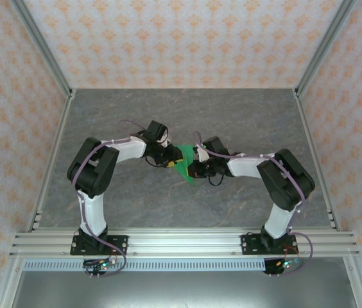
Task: Fold a paper plane with a square sheet of paper (fold left side to right side)
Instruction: Fourth fold the wing at the center of the table.
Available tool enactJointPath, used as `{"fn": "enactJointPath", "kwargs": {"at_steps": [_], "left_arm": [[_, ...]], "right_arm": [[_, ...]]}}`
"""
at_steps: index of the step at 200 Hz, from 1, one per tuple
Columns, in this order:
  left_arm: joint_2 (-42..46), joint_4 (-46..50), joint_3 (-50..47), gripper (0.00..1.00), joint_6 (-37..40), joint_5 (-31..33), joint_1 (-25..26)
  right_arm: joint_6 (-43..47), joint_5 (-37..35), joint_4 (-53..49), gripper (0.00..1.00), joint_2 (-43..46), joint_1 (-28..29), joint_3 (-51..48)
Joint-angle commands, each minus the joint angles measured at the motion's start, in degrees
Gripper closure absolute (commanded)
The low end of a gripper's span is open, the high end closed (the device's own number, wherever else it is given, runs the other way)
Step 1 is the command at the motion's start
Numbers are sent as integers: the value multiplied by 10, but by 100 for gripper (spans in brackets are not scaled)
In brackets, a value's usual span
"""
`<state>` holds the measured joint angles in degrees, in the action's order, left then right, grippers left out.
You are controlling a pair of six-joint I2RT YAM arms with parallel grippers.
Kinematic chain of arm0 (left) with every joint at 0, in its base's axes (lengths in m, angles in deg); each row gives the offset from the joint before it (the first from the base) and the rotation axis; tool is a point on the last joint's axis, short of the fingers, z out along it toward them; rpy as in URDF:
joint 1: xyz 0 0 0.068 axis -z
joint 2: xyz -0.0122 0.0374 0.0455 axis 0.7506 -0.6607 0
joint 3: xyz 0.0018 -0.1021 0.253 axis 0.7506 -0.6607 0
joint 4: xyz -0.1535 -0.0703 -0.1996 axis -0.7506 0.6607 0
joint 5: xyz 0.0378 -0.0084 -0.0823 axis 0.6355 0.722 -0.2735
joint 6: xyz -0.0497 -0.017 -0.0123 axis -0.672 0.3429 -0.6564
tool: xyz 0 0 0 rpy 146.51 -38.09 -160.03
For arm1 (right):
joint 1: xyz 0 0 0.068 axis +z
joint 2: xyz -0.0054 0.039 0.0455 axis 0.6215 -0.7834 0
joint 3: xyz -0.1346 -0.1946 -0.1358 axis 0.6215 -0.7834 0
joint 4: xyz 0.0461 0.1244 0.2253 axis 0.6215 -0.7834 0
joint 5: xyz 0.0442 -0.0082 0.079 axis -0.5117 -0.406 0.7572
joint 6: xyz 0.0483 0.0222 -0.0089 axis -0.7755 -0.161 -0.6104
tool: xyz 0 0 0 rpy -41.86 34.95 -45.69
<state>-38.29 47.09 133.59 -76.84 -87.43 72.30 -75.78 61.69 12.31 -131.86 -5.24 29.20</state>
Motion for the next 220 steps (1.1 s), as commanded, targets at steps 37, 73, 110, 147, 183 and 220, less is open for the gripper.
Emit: {"fn": "enactJointPath", "kwargs": {"at_steps": [37,73,110,147,183,220], "left_arm": [[-18,-1,11,60,-4,5,7],[-24,6,12,59,-3,10,8],[-28,27,18,58,4,20,8],[-30,32,18,59,6,22,8],[-28,35,19,59,8,23,8],[-29,38,19,59,8,24,9]], "right_arm": [[-1,22,16,92,-18,-4,-1],[1,25,14,90,-22,-4,4],[2,29,15,87,-16,-4,8],[-1,34,14,82,-13,-4,12],[-4,34,12,78,-6,-4,17],[-5,35,11,74,3,-4,20]]}}
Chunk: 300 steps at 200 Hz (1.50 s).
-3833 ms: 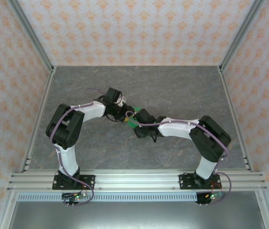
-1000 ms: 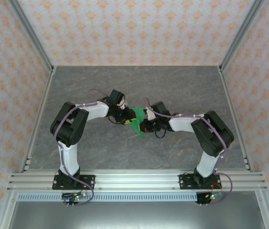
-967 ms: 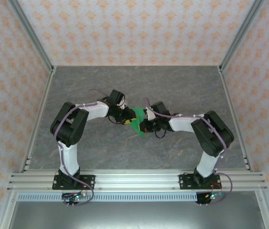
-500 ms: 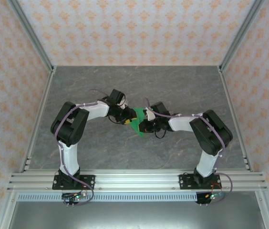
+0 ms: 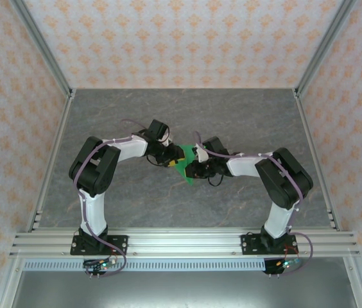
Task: Fold a paper plane with a square sheet of paper (fold left side to right side)
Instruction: Fourth fold the wing at the center of the table.
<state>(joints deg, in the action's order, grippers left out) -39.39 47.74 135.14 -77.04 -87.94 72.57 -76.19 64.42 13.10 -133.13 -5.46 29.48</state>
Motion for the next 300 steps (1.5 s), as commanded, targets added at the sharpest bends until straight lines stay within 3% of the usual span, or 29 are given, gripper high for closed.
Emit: {"fn": "enactJointPath", "kwargs": {"at_steps": [1,44,90,146,300], "left_arm": [[-18,31,3,59,10,29,6],[-18,31,3,59,10,31,5],[-17,32,3,59,11,29,5],[-15,33,3,59,11,30,6],[-15,33,3,59,12,29,5]], "right_arm": [[0,8,3,74,16,-2,17],[-3,4,-5,71,36,-4,22],[-51,31,28,63,63,-42,17],[-111,24,36,62,21,-54,50],[-141,24,53,77,-51,-55,87]]}}
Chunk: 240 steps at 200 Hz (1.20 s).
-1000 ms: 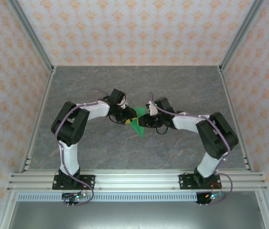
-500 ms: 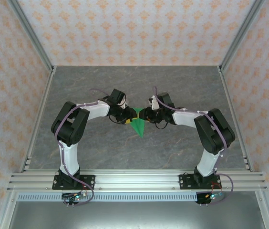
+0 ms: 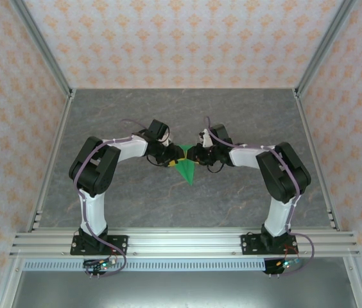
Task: Fold a paper plane with a square sheet of paper (fold left side to right side)
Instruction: Fourth fold the wing at the center of the table.
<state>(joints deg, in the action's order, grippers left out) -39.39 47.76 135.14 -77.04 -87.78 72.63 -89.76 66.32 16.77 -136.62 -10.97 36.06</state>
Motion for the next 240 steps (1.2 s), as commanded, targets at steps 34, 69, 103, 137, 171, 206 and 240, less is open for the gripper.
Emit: {"fn": "enactJointPath", "kwargs": {"at_steps": [34,69,103,137,171,206,240], "left_arm": [[-14,34,3,59,12,28,5],[-14,35,2,59,12,28,5],[-14,36,2,59,13,28,5],[-14,35,3,59,13,28,5],[-14,36,2,59,14,29,5],[-13,38,2,59,15,28,5],[-13,37,2,59,16,27,5]], "right_arm": [[5,1,2,88,-19,1,26],[18,-11,-17,100,-20,0,28],[49,-51,-65,100,-4,1,32],[60,-78,-85,100,2,0,32],[62,-104,-103,100,3,1,34],[62,-112,-110,100,1,0,38],[63,-120,-117,100,2,1,43]]}}
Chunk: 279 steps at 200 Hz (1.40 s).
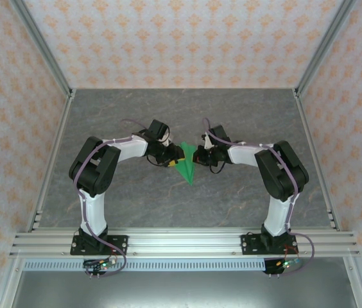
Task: Fold a paper plane with a square sheet of paper (fold left side to right side)
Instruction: Fourth fold the wing at the center of the table.
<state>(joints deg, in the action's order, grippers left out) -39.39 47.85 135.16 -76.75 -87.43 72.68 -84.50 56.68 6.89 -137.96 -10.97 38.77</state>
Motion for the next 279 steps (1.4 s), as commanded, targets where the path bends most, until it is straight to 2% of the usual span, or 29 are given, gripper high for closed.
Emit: {"fn": "enactJointPath", "kwargs": {"at_steps": [1,279], "left_arm": [[-13,36,2,59,13,23,5],[-17,34,0,59,14,23,4]], "right_arm": [[11,-24,-19,100,15,1,16],[20,-27,-25,100,7,0,33]]}}
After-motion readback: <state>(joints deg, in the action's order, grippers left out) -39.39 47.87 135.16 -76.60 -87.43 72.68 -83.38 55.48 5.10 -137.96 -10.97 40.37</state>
